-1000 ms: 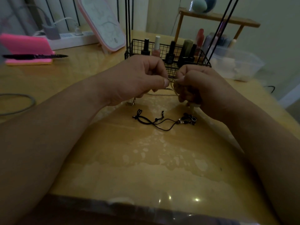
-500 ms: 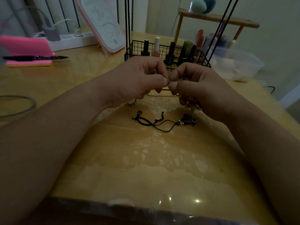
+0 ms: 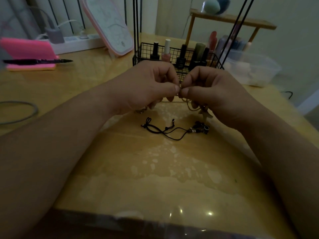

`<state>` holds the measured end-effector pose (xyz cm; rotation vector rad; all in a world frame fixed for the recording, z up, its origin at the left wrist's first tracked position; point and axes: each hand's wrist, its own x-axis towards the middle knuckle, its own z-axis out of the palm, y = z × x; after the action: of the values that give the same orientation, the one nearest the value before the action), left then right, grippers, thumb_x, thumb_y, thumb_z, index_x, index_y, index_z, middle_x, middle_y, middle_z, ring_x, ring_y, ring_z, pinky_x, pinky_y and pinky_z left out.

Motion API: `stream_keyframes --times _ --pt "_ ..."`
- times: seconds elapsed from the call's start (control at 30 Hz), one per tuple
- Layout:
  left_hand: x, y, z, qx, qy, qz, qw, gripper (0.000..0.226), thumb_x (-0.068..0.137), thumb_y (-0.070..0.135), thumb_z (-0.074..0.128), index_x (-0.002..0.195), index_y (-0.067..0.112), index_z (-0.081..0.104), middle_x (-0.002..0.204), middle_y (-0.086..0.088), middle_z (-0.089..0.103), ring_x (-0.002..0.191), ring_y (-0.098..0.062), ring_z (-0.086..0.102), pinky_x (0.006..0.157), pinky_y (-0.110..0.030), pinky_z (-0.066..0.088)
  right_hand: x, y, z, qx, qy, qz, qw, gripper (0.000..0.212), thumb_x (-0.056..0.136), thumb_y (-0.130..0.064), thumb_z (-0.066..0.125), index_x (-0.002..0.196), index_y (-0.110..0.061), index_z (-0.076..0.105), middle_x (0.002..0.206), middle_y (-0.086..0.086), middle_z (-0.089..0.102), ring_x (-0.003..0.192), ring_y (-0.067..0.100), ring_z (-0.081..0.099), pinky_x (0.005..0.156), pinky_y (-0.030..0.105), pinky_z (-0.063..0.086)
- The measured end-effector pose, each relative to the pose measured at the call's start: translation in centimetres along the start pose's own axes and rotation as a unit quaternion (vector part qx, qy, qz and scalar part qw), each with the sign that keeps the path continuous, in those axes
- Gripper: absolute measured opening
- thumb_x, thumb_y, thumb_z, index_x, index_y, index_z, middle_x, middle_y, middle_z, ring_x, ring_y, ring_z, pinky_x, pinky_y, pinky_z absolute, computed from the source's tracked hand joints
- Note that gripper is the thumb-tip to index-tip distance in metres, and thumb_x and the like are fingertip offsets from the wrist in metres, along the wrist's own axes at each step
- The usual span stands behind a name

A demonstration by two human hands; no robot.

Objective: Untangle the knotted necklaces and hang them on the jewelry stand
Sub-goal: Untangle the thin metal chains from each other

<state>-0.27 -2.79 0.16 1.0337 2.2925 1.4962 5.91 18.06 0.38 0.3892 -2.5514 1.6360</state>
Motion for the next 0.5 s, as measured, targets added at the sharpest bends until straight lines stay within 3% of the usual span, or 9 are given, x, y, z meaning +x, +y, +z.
stream_keyframes --times 0.2,0.4,0.5 --pt "-0.02 0.05 0.04 -0.002 0.019 0.02 1.0 0.002 0.099 0.009 0.065 0.098 0.007 0.067 0.087 -0.016 0.072 0.062 -0.02 0.063 0.059 -0.031 0.06 0.28 0.25 -0.07 0.033 0.004 0.012 0.999 0.01 0.084 -0.015 0.067 0.093 -0.015 0.067 0.082 0.002 0.068 0.063 0.015 0.053 0.059 0.027 0.049" --pt "-0.12 0.3 0.19 -0.027 0.009 0.009 1.0 0.008 0.098 0.002 0.061 0.101 0.009 0.058 0.087 -0.014 0.077 0.06 -0.031 0.068 0.059 -0.039 0.061 0.36 0.4 -0.1 0.045 0.007 0.013 0.999 0.013 0.082 -0.012 0.066 0.095 -0.014 0.065 0.083 0.005 0.065 0.066 0.02 0.052 0.06 0.029 0.049" --pt "-0.14 0.33 0.15 -0.015 -0.005 0.005 1.0 0.008 0.099 0.004 0.06 0.105 0.008 0.058 0.085 -0.013 0.077 0.058 -0.028 0.066 0.058 -0.038 0.059 0.34 0.29 -0.12 0.042 0.016 0.006 0.999 0.015 0.081 -0.012 0.067 0.096 -0.014 0.065 0.082 0.003 0.065 0.066 0.014 0.056 0.061 0.028 0.05"
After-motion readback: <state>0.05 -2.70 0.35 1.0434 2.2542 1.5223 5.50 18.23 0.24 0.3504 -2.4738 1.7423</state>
